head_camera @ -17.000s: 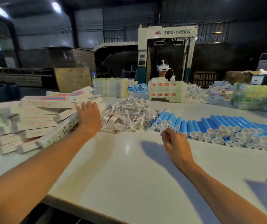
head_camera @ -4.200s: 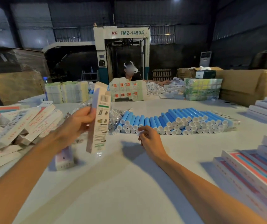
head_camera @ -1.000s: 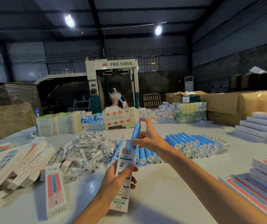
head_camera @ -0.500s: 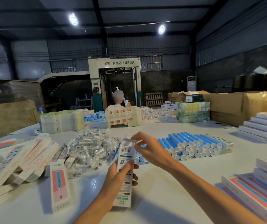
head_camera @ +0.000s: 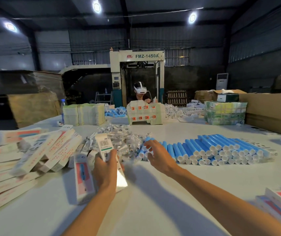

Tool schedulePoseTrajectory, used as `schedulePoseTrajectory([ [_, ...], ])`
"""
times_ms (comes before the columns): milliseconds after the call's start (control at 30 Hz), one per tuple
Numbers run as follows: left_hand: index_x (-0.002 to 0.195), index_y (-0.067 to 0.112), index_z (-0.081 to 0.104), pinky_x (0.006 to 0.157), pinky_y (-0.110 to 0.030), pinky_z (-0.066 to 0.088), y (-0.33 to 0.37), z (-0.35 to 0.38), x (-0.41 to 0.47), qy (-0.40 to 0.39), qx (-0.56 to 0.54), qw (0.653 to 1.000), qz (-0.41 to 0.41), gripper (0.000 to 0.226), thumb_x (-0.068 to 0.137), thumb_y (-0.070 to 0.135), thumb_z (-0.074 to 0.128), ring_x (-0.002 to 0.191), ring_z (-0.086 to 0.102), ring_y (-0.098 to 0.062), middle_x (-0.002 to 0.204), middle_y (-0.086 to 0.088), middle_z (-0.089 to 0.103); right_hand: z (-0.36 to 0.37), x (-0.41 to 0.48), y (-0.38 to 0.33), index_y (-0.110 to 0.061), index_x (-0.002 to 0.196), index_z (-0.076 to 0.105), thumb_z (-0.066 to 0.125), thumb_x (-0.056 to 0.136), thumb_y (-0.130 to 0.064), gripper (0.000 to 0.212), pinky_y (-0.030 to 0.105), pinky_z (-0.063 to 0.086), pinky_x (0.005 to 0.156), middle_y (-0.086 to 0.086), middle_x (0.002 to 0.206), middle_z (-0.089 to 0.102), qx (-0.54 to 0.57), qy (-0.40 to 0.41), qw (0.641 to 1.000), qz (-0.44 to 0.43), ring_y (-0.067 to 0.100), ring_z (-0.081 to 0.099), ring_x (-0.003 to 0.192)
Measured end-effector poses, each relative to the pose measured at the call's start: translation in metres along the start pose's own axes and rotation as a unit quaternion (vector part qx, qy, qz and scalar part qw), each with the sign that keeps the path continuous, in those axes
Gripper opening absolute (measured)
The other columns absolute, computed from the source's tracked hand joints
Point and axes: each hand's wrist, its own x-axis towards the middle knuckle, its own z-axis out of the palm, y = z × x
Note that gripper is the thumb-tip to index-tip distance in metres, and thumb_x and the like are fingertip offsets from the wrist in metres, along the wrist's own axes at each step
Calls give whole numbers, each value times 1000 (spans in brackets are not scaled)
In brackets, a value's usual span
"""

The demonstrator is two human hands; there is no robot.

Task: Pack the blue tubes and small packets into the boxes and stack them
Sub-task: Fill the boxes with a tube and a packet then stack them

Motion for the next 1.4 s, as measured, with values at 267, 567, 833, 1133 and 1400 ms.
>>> schedulePoseTrajectory([
  [267, 117, 18, 65, 75, -55, 63, -2, -11, 19, 58, -24, 998, -5, 42, 90, 50, 67, 85, 75, -38, 104, -15, 76, 53, 45, -31, -12, 144, 51, 52, 91, 5, 56, 42, 44, 100, 6, 141, 55, -202, -37, 968, -141, 29, 46, 129],
  [567, 115, 25, 62, 65, -42, 61, -4, -8, 12, 32, -23, 999, 17, 29, 98, 47, 68, 79, 74, -25, 101, -6, 76, 95, 69, -44, -13, 142, 49, 71, 90, -12, 56, 37, 34, 106, 6, 141, 54, -361, -71, 918, -146, 27, 44, 132],
  [833, 113, 34, 62, 53, -19, 52, 8, -2, -3, -50, -44, 995, 81, 14, 102, 40, 69, 73, 75, -10, 99, -5, 77, 82, 57, -50, -16, 116, 67, 58, 95, -17, 24, 41, 41, 100, 4, 108, 67, -311, 38, 916, -252, 25, 59, 108],
  [1133, 114, 26, 71, 55, -30, 59, 32, 12, -46, -214, -200, 956, -21, 27, 91, 39, 78, 65, 74, -30, 91, -12, 80, -8, -10, -50, -37, 113, 35, 40, 105, -45, 12, 43, 60, 60, -6, 86, 67, 114, 128, 985, 31, 14, 66, 71],
  [1400, 124, -2, 65, 66, -36, 61, 28, 27, -91, -374, -182, 901, -123, 28, 104, 15, 55, 70, 70, -31, 88, -23, 73, -74, -50, -10, -23, 101, 72, 62, 96, -5, 22, 25, 52, 68, 8, 100, 68, 303, 186, 916, 188, 12, 63, 76],
])
